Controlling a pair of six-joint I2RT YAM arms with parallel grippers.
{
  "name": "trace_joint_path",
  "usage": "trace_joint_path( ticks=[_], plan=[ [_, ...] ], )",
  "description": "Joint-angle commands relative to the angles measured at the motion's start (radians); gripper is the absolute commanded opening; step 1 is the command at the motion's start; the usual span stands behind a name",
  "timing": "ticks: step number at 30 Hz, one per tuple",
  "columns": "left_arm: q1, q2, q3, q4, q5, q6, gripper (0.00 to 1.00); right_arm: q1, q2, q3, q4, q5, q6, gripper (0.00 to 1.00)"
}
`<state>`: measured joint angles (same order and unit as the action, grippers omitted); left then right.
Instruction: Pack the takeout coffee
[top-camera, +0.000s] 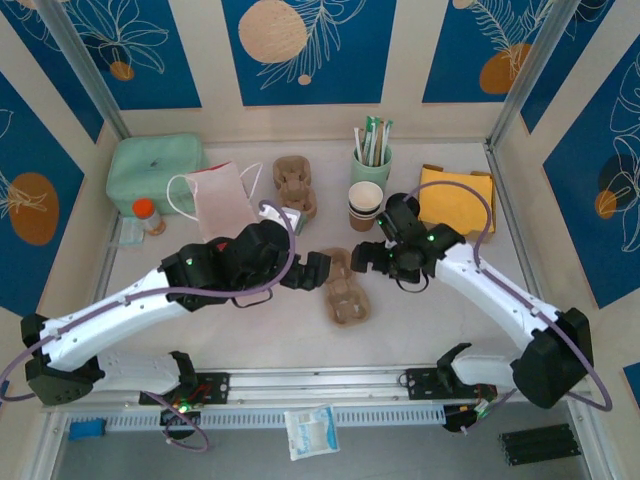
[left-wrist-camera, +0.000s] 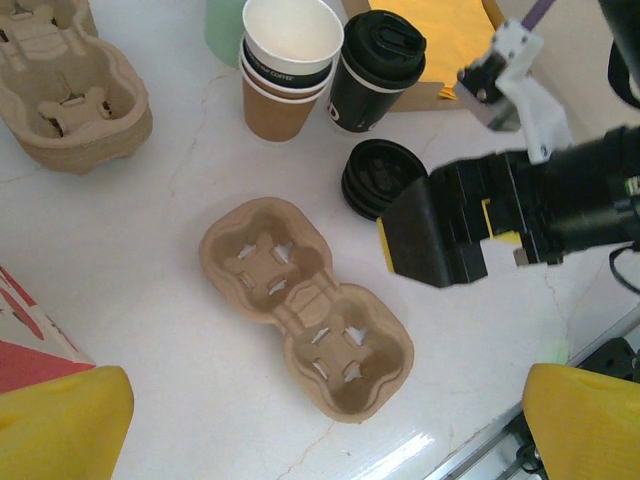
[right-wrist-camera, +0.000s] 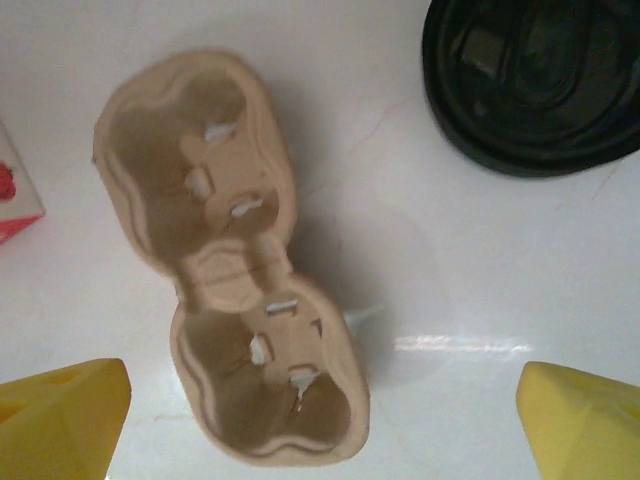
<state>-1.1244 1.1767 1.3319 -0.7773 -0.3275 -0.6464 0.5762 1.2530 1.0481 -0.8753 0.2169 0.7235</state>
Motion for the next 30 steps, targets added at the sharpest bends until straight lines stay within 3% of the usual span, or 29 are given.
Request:
trace_joint_path(
  ticks=[1, 9, 18, 30],
  plan=[
    [-0.003, -0.036, -0.015, 0.007, -0.035, 0.017, 0.99, -0.002, 0.047, 0.116, -0.146, 0.052, -0.086, 0.99],
    [0.045, -0.090, -0.060, 0.000, -0.036, 0.017, 0.99, 0.008, 0.140, 0.246, -0.161, -0.009, -0.205, 0.99],
    [0.061, -0.119, -0.072, -0.023, -0.028, 0.014, 0.99, 0.004, 0.158, 0.186, -0.074, -0.327, -0.291, 0.99],
    [0.061, -0.132, -0.086, -0.010, -0.027, 0.013, 0.99, 0.186, 0.301, 0.239, -0.162, -0.002, -0.331, 0.99]
  ],
)
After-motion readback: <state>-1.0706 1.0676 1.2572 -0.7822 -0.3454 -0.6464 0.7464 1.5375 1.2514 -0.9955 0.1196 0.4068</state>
